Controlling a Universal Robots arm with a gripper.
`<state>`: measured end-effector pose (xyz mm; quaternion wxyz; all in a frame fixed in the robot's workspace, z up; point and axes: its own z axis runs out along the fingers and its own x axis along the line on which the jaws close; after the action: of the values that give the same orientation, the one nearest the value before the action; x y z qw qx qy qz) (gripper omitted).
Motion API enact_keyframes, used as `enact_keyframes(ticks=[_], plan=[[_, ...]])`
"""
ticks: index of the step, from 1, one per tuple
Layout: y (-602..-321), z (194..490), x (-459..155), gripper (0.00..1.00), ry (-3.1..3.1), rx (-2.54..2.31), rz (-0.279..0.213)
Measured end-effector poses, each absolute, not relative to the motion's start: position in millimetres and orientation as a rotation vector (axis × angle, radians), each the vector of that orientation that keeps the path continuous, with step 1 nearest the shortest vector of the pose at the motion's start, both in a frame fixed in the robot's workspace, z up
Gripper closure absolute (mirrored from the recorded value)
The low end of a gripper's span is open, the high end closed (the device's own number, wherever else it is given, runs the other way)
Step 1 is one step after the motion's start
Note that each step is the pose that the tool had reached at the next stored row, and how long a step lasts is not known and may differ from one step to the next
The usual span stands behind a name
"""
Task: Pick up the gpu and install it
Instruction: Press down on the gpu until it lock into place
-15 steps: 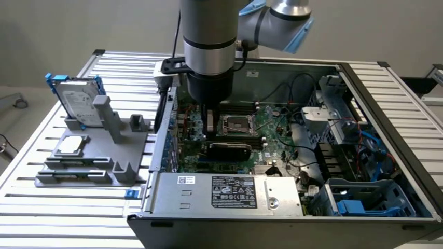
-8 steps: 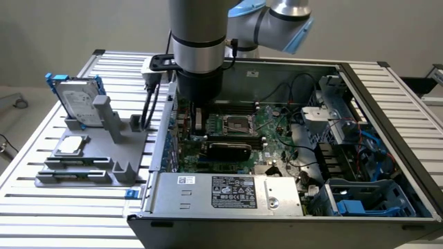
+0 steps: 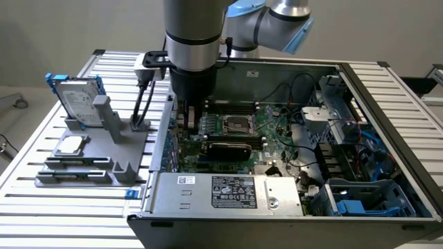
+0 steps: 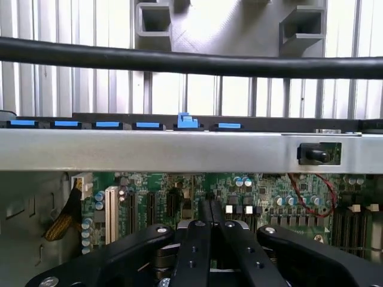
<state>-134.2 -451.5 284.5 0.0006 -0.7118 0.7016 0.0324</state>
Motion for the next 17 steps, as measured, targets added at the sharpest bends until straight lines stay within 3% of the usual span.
enact_keyframes(ticks=[17], plan=[[-459.1,290.7,-138.9,0.89,2.227,-2.257,0.107]])
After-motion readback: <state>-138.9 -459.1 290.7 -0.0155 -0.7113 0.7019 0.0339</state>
